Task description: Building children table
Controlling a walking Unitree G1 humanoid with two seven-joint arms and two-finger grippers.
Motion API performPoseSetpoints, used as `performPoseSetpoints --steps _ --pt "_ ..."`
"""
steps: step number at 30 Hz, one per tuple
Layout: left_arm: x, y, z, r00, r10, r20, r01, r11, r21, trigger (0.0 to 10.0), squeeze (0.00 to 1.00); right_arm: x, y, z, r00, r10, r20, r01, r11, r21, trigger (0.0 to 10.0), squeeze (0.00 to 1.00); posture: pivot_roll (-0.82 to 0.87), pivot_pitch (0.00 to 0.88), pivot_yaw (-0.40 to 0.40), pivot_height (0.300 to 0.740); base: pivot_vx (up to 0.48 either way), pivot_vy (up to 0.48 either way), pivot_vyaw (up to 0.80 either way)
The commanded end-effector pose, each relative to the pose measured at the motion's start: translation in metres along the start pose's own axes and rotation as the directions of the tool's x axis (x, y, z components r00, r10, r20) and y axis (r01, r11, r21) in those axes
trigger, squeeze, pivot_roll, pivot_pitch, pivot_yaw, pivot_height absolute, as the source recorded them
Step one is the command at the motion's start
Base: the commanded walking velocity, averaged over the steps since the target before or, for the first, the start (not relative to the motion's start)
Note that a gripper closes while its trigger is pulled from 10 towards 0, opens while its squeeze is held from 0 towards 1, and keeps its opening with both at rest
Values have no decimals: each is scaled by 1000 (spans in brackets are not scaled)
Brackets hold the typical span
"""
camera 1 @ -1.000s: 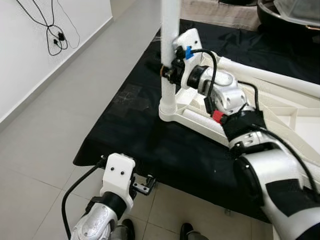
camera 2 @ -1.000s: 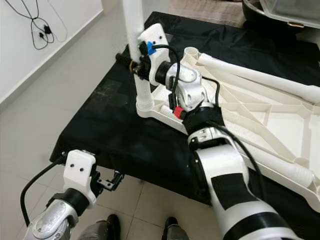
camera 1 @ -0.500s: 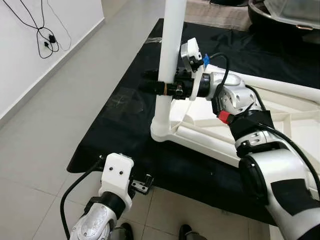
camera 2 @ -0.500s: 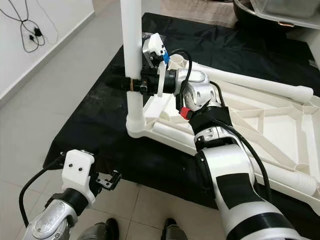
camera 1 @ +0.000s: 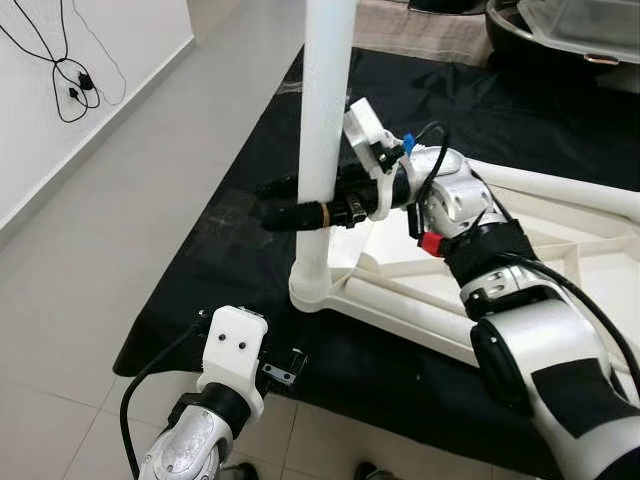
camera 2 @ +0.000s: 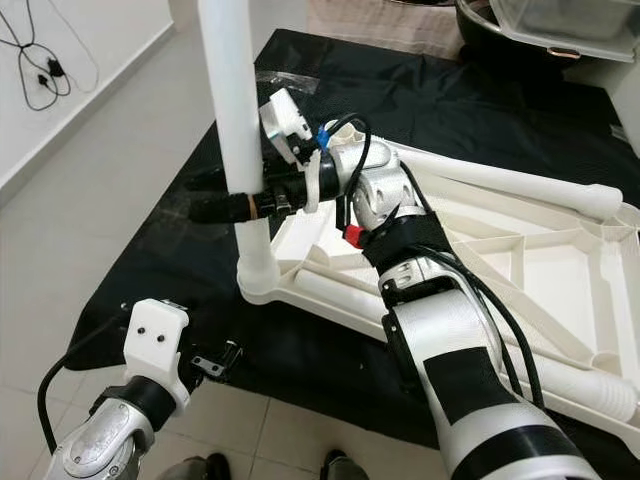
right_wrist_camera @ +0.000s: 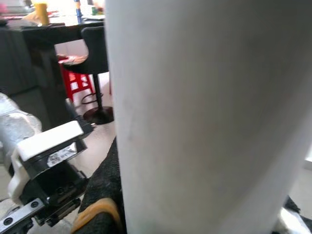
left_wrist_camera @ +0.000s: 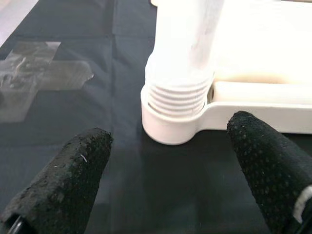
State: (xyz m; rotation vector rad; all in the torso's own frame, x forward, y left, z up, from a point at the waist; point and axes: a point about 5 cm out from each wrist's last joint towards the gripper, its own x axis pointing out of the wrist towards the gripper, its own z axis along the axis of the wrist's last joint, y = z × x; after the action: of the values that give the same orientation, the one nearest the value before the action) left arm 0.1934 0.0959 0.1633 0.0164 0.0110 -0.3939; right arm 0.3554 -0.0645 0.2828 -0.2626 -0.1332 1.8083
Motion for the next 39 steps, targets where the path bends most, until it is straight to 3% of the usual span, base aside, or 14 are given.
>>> performPoseSetpoints --steps 1,19,31,39 --pt "-2 -1 -4 1000 -7 -27 8 1000 3 10000 0 3 15 -50 989 58 -136 -37 988 150 10000 0 122 246 -43 740 0 0 0" --pt "-5 -2 -4 999 -8 -37 8 1000 -6 10000 0 20 24 -40 973 179 -144 -171 983 63 10000 0 124 267 -30 740 0 0 0" --pt "-5 -3 -6 999 4 -39 -4 1000 -11 10000 0 30 14 -41 978 163 -130 -145 980 139 10000 0 110 268 -41 740 0 0 0" --pt "-5 -3 -7 999 11 -40 -11 1000 -14 10000 0 28 7 -32 991 125 -52 -113 977 182 10000 0 103 272 -48 740 0 0 0"
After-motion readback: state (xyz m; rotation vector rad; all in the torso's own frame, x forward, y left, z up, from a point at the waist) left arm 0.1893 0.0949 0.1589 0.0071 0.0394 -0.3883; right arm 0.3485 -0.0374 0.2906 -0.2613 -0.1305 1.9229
